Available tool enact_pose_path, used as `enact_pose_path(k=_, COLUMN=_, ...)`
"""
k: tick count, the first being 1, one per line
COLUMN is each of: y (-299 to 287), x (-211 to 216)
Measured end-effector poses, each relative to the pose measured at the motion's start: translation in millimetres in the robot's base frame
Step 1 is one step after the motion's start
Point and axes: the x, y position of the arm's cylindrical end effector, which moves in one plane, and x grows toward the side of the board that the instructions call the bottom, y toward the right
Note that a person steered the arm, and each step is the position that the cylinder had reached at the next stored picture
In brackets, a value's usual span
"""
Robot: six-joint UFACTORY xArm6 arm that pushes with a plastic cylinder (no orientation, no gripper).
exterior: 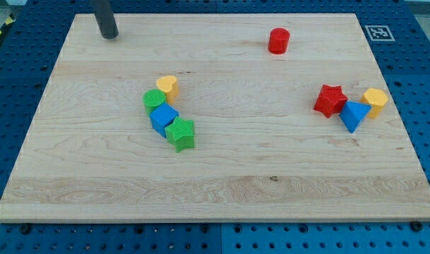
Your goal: Slide the red circle towards center of the board
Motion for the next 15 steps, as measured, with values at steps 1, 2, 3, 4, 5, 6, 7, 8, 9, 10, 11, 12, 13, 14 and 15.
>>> enact_pose_path(k=1, y=0, x=0)
enact_pose_path(k=2, y=19, x=-9)
enact_pose_path(k=3, y=57, x=-37)
enact_pose_path(k=4, y=122, x=-55)
enact_pose_path(k=5, y=191, x=-56)
enact_pose_path(k=6, y=252, x=-56)
enact_pose_path(k=7, y=313, x=-49)
enact_pose_path(k=8, y=353, x=-8)
enact_pose_path(k=9, y=342, x=30)
enact_pose_path(k=10, y=320, x=52)
enact_pose_path(k=11, y=314, x=63)
enact_pose_path(k=12, y=325, x=61)
enact_pose_path(k=13, y=353, x=63)
enact_pose_path(k=14, y=351, x=82)
enact_pose_path(k=15, y=307, x=87)
